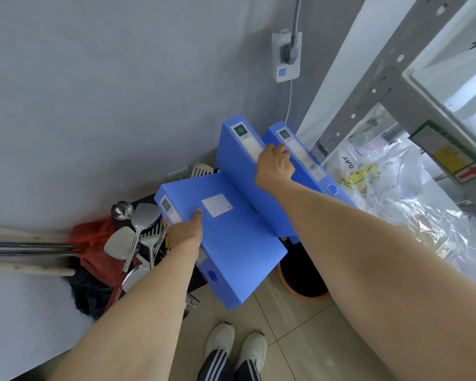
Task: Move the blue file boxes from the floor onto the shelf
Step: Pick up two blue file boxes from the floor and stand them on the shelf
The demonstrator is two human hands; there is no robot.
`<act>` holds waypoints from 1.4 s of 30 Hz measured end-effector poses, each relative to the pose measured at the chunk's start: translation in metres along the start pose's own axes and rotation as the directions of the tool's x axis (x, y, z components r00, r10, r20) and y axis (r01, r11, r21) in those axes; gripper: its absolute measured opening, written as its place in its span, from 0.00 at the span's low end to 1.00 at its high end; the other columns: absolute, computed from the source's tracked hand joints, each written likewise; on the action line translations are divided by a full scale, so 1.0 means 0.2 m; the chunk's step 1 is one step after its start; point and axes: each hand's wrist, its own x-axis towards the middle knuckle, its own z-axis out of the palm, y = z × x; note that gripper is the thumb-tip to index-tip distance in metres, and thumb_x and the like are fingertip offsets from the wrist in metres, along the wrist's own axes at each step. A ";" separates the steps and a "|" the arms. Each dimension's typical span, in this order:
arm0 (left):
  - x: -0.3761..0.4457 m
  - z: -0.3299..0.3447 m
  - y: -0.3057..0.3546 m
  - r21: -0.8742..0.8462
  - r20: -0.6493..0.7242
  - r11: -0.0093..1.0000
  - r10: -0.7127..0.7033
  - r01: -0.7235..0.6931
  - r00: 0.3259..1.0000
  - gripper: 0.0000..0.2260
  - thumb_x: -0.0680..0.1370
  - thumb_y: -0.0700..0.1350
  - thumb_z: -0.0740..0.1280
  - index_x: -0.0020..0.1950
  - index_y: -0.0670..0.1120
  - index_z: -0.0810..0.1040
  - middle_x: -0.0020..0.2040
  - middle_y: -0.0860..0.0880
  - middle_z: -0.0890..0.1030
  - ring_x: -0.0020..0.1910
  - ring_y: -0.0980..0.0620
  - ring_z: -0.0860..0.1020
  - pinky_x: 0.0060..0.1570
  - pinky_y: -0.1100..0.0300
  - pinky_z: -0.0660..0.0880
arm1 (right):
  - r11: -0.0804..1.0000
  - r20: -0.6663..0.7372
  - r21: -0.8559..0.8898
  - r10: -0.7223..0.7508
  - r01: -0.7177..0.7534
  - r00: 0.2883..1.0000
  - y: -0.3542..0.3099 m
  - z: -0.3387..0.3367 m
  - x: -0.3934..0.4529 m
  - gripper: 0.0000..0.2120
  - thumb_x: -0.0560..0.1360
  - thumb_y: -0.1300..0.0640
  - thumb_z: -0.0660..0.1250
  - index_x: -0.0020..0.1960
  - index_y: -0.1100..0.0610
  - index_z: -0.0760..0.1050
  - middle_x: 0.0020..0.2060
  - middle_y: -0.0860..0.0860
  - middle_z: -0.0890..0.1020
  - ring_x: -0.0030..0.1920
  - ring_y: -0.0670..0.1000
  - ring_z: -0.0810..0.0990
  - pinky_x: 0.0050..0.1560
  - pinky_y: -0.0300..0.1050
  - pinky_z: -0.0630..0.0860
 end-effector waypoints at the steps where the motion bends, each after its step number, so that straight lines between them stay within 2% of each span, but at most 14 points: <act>1: -0.03 -0.01 0.03 0.023 -0.009 0.999 0.023 -0.023 1.000 0.34 0.69 0.65 0.68 0.63 0.41 0.73 0.52 0.46 0.81 0.45 0.43 0.80 0.48 0.51 0.79 | 1.000 -0.001 0.027 0.005 -0.005 1.000 0.01 -0.01 -0.03 0.35 0.72 0.61 0.74 0.73 0.63 0.60 0.70 0.60 0.64 0.68 0.60 0.68 0.58 0.59 0.78; 5: -0.17 -0.08 0.17 0.091 -0.017 0.990 0.108 -0.106 0.994 0.35 0.69 0.66 0.67 0.64 0.40 0.73 0.54 0.44 0.81 0.41 0.45 0.78 0.34 0.56 0.73 | 0.990 -0.007 0.140 0.031 -0.030 0.999 0.02 -0.11 -0.19 0.35 0.71 0.60 0.76 0.71 0.61 0.61 0.67 0.60 0.68 0.64 0.61 0.74 0.57 0.59 0.78; 8: -0.32 -0.13 0.31 0.163 -0.046 0.971 0.186 -0.177 0.981 0.37 0.66 0.67 0.65 0.62 0.39 0.71 0.54 0.43 0.80 0.46 0.41 0.81 0.38 0.53 0.76 | 0.969 -0.040 0.244 0.036 -0.025 0.999 0.04 -0.22 -0.33 0.34 0.71 0.58 0.76 0.70 0.61 0.60 0.61 0.60 0.75 0.58 0.62 0.78 0.48 0.54 0.77; 11: -0.49 -0.17 0.46 0.295 -0.016 0.909 0.312 -0.293 0.950 0.41 0.61 0.70 0.59 0.59 0.38 0.72 0.50 0.42 0.82 0.43 0.39 0.81 0.34 0.54 0.74 | 0.941 -0.087 0.339 0.044 -0.012 0.995 0.05 -0.36 -0.49 0.32 0.74 0.56 0.73 0.70 0.62 0.59 0.55 0.59 0.79 0.52 0.60 0.80 0.39 0.48 0.69; 14: -0.76 -0.22 0.61 0.367 -0.007 0.843 0.425 -0.393 0.905 0.27 0.72 0.60 0.63 0.58 0.39 0.63 0.46 0.42 0.80 0.41 0.40 0.79 0.36 0.54 0.72 | 0.894 -0.147 0.447 0.104 -0.027 0.984 0.05 -0.50 -0.65 0.30 0.73 0.57 0.71 0.68 0.62 0.60 0.50 0.57 0.81 0.42 0.59 0.77 0.35 0.46 0.67; 16: -0.92 -0.26 0.69 0.417 0.014 0.785 0.498 -0.458 0.867 0.30 0.75 0.57 0.64 0.68 0.40 0.60 0.47 0.42 0.81 0.43 0.40 0.80 0.37 0.53 0.72 | 0.859 -0.189 0.511 0.150 -0.033 0.971 0.07 -0.60 -0.75 0.29 0.72 0.56 0.71 0.66 0.61 0.61 0.48 0.56 0.80 0.39 0.58 0.74 0.34 0.46 0.67; 18: -1.07 -0.30 0.77 0.453 0.026 0.711 0.592 -0.538 0.805 0.33 0.74 0.57 0.64 0.69 0.38 0.58 0.48 0.41 0.82 0.45 0.39 0.81 0.40 0.52 0.74 | 0.826 -0.234 0.564 0.188 -0.025 0.954 0.08 -0.69 -0.86 0.28 0.72 0.54 0.72 0.64 0.60 0.62 0.49 0.55 0.78 0.40 0.58 0.74 0.37 0.47 0.67; 22: -1.36 -0.34 0.89 0.474 0.061 0.561 0.748 -0.678 0.661 0.31 0.71 0.57 0.66 0.66 0.40 0.62 0.46 0.43 0.81 0.42 0.39 0.81 0.37 0.52 0.73 | 0.748 -0.312 0.664 0.291 -0.012 0.904 0.09 -0.87 -1.05 0.25 0.72 0.51 0.73 0.60 0.58 0.63 0.55 0.53 0.75 0.50 0.59 0.80 0.41 0.49 0.67; 25: -1.56 -0.38 0.94 0.456 0.097 0.443 0.837 -0.772 0.538 0.25 0.67 0.58 0.66 0.55 0.44 0.63 0.47 0.42 0.82 0.40 0.39 0.82 0.34 0.53 0.74 | 0.701 -0.371 0.713 0.355 0.018 0.858 0.09 -0.96 -1.17 0.31 0.71 0.47 0.74 0.65 0.57 0.63 0.59 0.52 0.73 0.57 0.58 0.78 0.48 0.53 0.75; 28: -1.71 -0.42 0.95 0.440 0.132 0.327 0.898 -0.836 0.420 0.26 0.67 0.58 0.68 0.55 0.44 0.65 0.47 0.42 0.81 0.39 0.41 0.81 0.32 0.55 0.71 | 0.657 -0.412 0.753 0.426 0.038 0.805 0.13 -1.03 -1.30 0.34 0.72 0.43 0.72 0.69 0.55 0.62 0.62 0.52 0.72 0.60 0.57 0.76 0.47 0.51 0.74; 33: -1.95 -0.50 0.92 0.400 0.172 0.146 0.958 -0.905 0.231 0.26 0.69 0.61 0.67 0.54 0.43 0.66 0.42 0.45 0.80 0.32 0.47 0.77 0.25 0.60 0.64 | 0.617 -0.484 0.780 0.491 0.104 0.725 0.24 -1.14 -1.54 0.34 0.70 0.37 0.69 0.68 0.52 0.63 0.58 0.49 0.72 0.55 0.55 0.77 0.44 0.49 0.73; 36: -2.09 -0.54 0.89 0.346 0.184 0.068 0.973 -0.936 0.138 0.25 0.69 0.62 0.67 0.52 0.44 0.65 0.37 0.47 0.77 0.29 0.49 0.73 0.26 0.59 0.67 | 0.624 -0.537 0.769 0.506 0.143 0.675 0.31 -1.18 -1.68 0.31 0.70 0.35 0.68 0.64 0.50 0.64 0.53 0.46 0.71 0.49 0.52 0.77 0.40 0.46 0.70; 39: -2.21 -0.56 0.84 0.301 0.195 -0.007 0.979 -0.954 0.054 0.26 0.68 0.62 0.67 0.51 0.44 0.64 0.36 0.49 0.74 0.30 0.48 0.74 0.28 0.56 0.72 | 0.606 -0.575 0.774 0.550 0.184 0.606 0.39 -1.19 -1.78 0.30 0.70 0.33 0.68 0.63 0.49 0.64 0.51 0.45 0.70 0.44 0.50 0.75 0.36 0.44 0.67; 42: -2.30 -0.48 0.83 0.235 0.206 -0.072 0.978 -0.969 -0.023 0.25 0.68 0.62 0.67 0.53 0.46 0.64 0.42 0.50 0.77 0.35 0.48 0.77 0.30 0.57 0.73 | 0.568 -0.584 0.795 0.622 0.214 0.522 0.48 -1.20 -1.81 0.30 0.70 0.33 0.69 0.64 0.47 0.64 0.49 0.43 0.69 0.43 0.49 0.75 0.30 0.39 0.64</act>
